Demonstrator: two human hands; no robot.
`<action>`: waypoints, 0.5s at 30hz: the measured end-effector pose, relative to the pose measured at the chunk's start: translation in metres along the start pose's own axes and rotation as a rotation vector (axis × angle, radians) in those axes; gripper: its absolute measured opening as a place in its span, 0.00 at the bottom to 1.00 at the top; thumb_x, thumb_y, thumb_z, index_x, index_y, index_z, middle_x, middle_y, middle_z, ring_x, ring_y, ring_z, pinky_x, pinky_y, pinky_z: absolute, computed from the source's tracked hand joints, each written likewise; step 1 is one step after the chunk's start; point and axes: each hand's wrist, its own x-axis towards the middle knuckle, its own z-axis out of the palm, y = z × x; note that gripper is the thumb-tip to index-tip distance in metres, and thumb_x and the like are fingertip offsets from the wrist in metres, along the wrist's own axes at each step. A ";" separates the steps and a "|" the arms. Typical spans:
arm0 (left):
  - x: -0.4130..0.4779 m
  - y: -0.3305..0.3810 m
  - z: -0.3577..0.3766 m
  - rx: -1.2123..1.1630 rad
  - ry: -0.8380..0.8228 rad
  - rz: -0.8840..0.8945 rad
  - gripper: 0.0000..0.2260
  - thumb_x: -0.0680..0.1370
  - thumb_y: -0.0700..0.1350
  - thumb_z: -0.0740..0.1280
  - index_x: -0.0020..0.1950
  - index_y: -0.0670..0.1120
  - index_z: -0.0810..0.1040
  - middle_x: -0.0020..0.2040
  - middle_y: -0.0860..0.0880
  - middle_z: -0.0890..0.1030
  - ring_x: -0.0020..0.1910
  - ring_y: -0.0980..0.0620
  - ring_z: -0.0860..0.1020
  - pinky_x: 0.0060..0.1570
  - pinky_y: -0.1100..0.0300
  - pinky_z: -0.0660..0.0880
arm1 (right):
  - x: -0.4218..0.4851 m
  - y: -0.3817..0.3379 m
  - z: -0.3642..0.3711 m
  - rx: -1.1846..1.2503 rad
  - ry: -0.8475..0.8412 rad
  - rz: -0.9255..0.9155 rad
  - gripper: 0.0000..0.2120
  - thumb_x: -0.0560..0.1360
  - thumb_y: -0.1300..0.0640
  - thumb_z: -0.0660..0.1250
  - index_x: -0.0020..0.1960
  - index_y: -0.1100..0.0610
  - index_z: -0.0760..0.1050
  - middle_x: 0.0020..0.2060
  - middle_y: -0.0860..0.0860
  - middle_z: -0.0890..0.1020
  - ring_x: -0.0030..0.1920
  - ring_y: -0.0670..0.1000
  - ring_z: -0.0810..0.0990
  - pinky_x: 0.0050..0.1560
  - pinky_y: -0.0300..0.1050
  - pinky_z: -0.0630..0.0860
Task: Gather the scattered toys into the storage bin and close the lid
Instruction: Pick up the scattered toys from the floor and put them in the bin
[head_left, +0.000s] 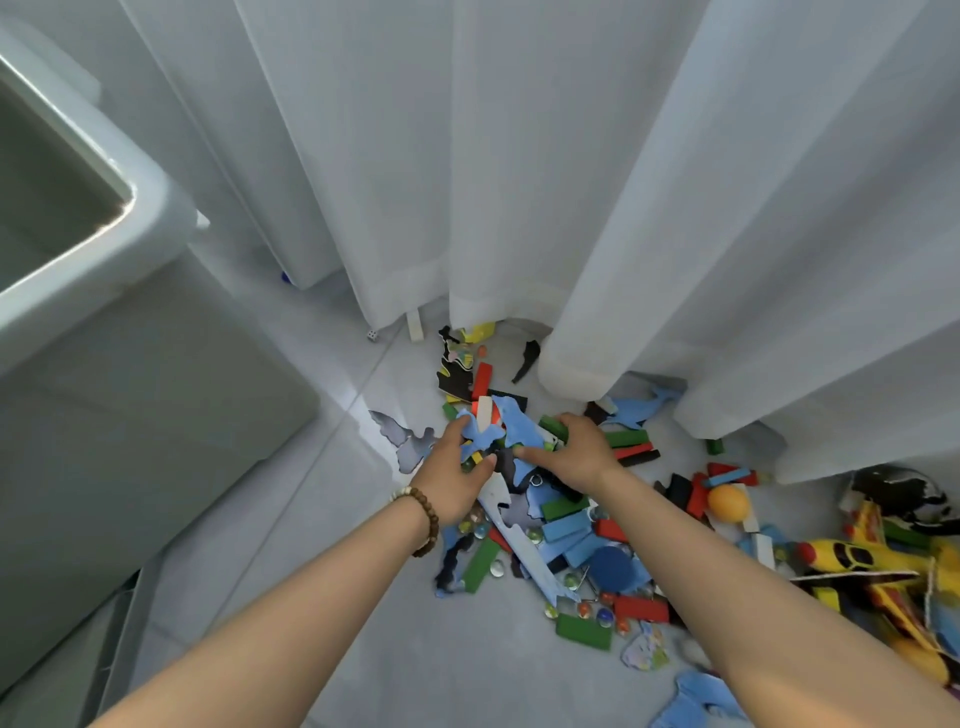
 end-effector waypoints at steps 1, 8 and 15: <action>-0.001 0.000 0.000 -0.033 0.002 0.001 0.28 0.79 0.45 0.62 0.76 0.50 0.52 0.74 0.46 0.61 0.71 0.48 0.65 0.65 0.59 0.66 | -0.001 0.000 0.000 0.011 0.002 -0.014 0.29 0.67 0.45 0.74 0.60 0.60 0.72 0.56 0.54 0.77 0.56 0.54 0.76 0.52 0.46 0.73; -0.008 0.003 0.001 -0.202 0.032 0.028 0.24 0.80 0.40 0.59 0.74 0.46 0.55 0.57 0.52 0.70 0.54 0.53 0.71 0.52 0.58 0.72 | -0.016 0.001 -0.010 0.131 -0.019 -0.106 0.16 0.72 0.50 0.71 0.53 0.61 0.77 0.46 0.52 0.80 0.47 0.52 0.78 0.46 0.42 0.72; -0.018 0.012 0.005 -0.298 0.141 -0.007 0.22 0.79 0.53 0.60 0.71 0.49 0.62 0.58 0.53 0.69 0.52 0.56 0.71 0.54 0.60 0.68 | -0.050 -0.004 -0.027 0.535 0.024 -0.004 0.10 0.73 0.54 0.71 0.51 0.57 0.79 0.40 0.46 0.82 0.41 0.44 0.79 0.36 0.27 0.73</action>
